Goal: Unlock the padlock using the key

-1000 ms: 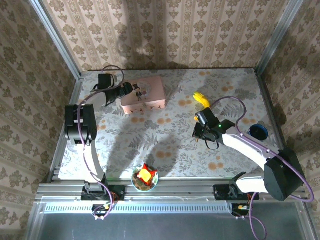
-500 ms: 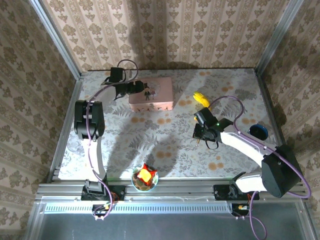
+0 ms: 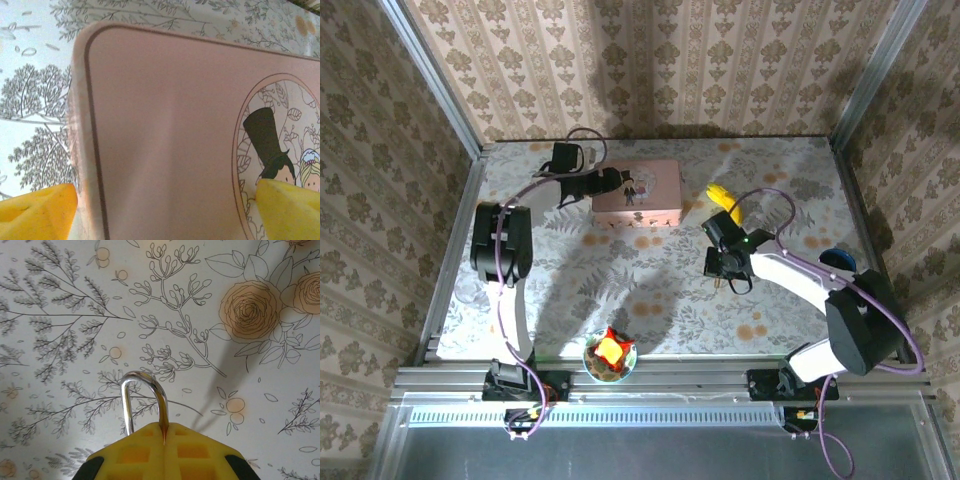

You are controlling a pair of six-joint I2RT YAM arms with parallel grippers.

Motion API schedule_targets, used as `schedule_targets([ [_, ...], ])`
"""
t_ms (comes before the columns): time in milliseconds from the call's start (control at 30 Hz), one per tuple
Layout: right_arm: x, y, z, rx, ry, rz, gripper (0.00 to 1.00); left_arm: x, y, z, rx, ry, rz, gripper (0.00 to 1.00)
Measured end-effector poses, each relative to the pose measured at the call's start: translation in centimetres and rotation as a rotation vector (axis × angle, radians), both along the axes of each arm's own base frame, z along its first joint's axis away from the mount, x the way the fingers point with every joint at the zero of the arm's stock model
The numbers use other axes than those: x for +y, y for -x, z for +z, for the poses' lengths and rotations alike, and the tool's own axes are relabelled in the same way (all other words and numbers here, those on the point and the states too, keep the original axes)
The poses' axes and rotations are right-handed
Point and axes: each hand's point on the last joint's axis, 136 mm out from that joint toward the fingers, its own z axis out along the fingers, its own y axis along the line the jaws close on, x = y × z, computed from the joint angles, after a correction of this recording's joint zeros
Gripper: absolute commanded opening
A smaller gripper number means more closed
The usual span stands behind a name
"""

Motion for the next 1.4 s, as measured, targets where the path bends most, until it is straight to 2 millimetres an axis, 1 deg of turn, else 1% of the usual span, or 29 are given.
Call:
schedule_targets([
  [67, 0.0, -0.3, -0.4, 0.014, 0.01, 0.003, 0.0, 0.4, 0.4, -0.1, 0.017, 0.009, 0.018, 1.0],
  [133, 0.1, -0.6, -0.9, 0.031, 0.017, 0.012, 0.0, 1.0, 1.1, 0.0, 0.034, 0.018, 0.036, 1.0],
  [267, 0.8, -1.0, -1.8, 0.061, -0.009, 0.03, 0.0, 2.7, 2.0, 0.9, 0.042, 0.031, 0.08, 1.0],
  [367, 2.4, -1.5, -1.6, 0.058, -0.085, 0.062, 0.0, 4.1, 2.7, 2.2, 0.032, 0.038, 0.12, 1.0],
  [433, 3.9, -2.0, -1.1, 0.048, -0.155, 0.09, 0.0, 5.0, 3.2, 3.2, 0.02, 0.046, 0.147, 1.0],
  [600, 7.1, -3.4, 0.6, 0.011, -0.298, 0.148, 0.0, 5.7, 4.3, 4.7, -0.006, 0.057, 0.171, 1.0],
  [667, 7.8, -3.8, 0.5, 0.015, -0.327, 0.161, 0.0, 5.8, 4.6, 4.8, -0.008, 0.056, 0.177, 1.0],
  [767, 8.1, -3.9, -1.2, 0.057, -0.344, 0.163, 0.0, 6.1, 4.9, 4.8, -0.007, 0.052, 0.187, 1.0],
  [833, 7.7, -3.8, -2.6, 0.094, -0.334, 0.15, 0.0, 6.3, 5.2, 4.6, -0.003, 0.049, 0.193, 1.0],
  [933, 6.8, -3.8, -3.8, 0.124, -0.314, 0.132, 0.0, 6.6, 5.6, 4.2, 0.005, 0.041, 0.203, 1.0],
  [1000, 6.3, -3.7, -4.1, 0.132, -0.297, 0.125, 0.0, 6.9, 5.9, 4.1, 0.008, 0.037, 0.211, 1.0],
  [1067, 5.8, -3.7, -4.3, 0.134, -0.271, 0.12, 0.05, 7.4, 6.1, 4.2, 0.004, 0.03, 0.223, 1.0],
  [1133, 5.2, -3.6, -4.5, 0.138, -0.245, 0.113, 0.17, 7.8, 6.5, 4.5, -0.003, 0.023, 0.235, 1.0],
  [1200, 4.9, -3.5, -4.6, 0.139, -0.226, 0.117, 0.34, 8.3, 6.9, 4.8, -0.011, 0.018, 0.248, 1.0],
  [1233, 4.9, -3.5, -4.6, 0.141, -0.222, 0.119, 0.4, 8.6, 7.2, 5.1, -0.018, 0.015, 0.257, 1.0],
  [1300, 4.9, -3.6, -4.4, 0.132, -0.225, 0.127, 0.47, 9.1, 7.5, 5.7, -0.033, 0.013, 0.268, 1.0],
  [1400, 4.9, -3.5, -3.8, 0.119, -0.22, 0.138, 0.54, 9.7, 8.2, 7.1, -0.066, 0.01, 0.287, 1.0],
])
